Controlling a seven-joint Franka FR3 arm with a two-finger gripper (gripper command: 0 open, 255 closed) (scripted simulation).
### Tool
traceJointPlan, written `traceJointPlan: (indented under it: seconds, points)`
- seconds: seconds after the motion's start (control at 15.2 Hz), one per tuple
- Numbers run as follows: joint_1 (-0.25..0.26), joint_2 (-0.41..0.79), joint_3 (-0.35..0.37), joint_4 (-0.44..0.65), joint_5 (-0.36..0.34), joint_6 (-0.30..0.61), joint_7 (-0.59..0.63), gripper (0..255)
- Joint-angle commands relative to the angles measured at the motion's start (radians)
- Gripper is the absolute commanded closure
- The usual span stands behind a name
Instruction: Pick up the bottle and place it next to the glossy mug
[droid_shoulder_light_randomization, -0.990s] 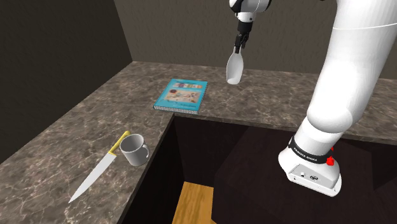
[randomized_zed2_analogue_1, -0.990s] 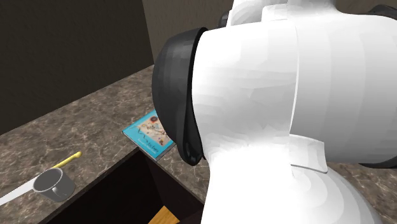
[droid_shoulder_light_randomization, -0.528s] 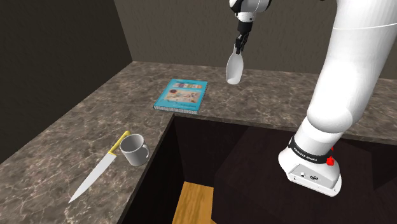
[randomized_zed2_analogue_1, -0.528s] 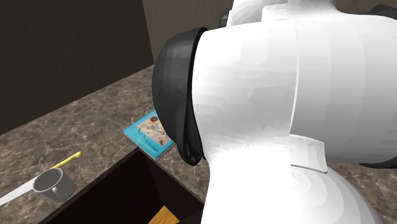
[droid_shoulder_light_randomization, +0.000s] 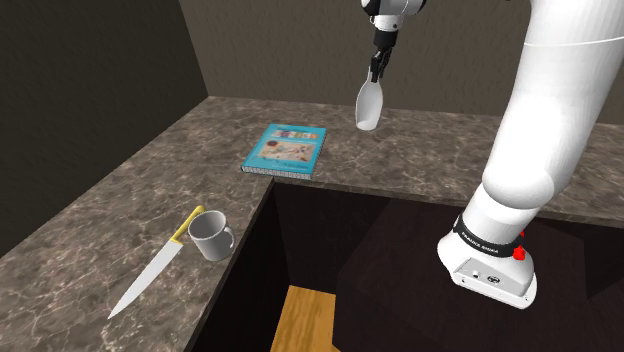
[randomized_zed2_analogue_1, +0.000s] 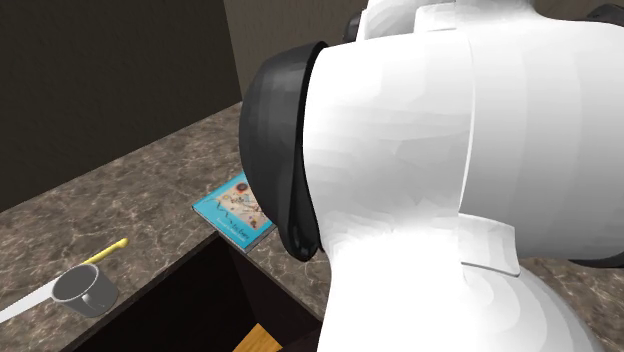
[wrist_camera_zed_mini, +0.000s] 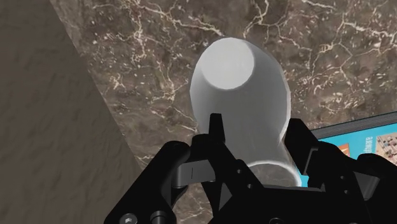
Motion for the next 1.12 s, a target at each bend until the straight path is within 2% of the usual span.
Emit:
traceJointPlan:
  seconds: [0.0, 1.06]
  points:
    - [0.003, -0.012, -0.002, 0.014, -0.008, -0.023, 0.008, 255]
    - [0.001, -0.046, -0.011, 0.189, -0.037, -0.226, 0.035, 255]
